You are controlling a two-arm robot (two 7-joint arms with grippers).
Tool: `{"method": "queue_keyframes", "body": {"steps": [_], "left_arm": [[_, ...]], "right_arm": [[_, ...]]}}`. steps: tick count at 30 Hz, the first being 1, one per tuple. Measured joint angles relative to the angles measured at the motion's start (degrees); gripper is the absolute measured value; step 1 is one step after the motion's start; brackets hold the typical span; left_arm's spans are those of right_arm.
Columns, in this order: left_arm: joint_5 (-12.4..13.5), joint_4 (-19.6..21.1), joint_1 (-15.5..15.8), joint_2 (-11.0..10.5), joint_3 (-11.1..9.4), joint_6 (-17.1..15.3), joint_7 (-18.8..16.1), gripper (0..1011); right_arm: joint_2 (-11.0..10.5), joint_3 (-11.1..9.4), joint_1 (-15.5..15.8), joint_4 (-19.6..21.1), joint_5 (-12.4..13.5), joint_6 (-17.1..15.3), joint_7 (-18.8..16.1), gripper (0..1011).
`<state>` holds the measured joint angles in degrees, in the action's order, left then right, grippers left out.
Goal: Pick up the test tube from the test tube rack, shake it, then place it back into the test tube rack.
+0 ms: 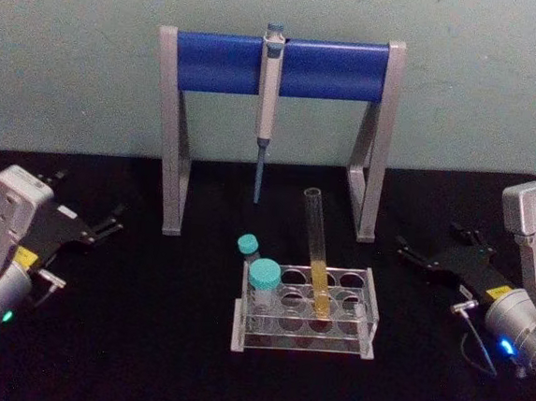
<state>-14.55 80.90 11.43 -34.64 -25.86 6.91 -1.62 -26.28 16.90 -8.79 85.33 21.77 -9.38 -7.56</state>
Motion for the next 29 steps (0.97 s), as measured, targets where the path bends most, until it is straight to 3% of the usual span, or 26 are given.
{"method": "queue_keyframes", "body": {"steps": [29], "left_arm": [[0.0,0.0,0.0,0.0,0.0,0.0,0.0,1001]], "right_arm": [[0.0,0.0,0.0,0.0,0.0,0.0,0.0,1000]]}}
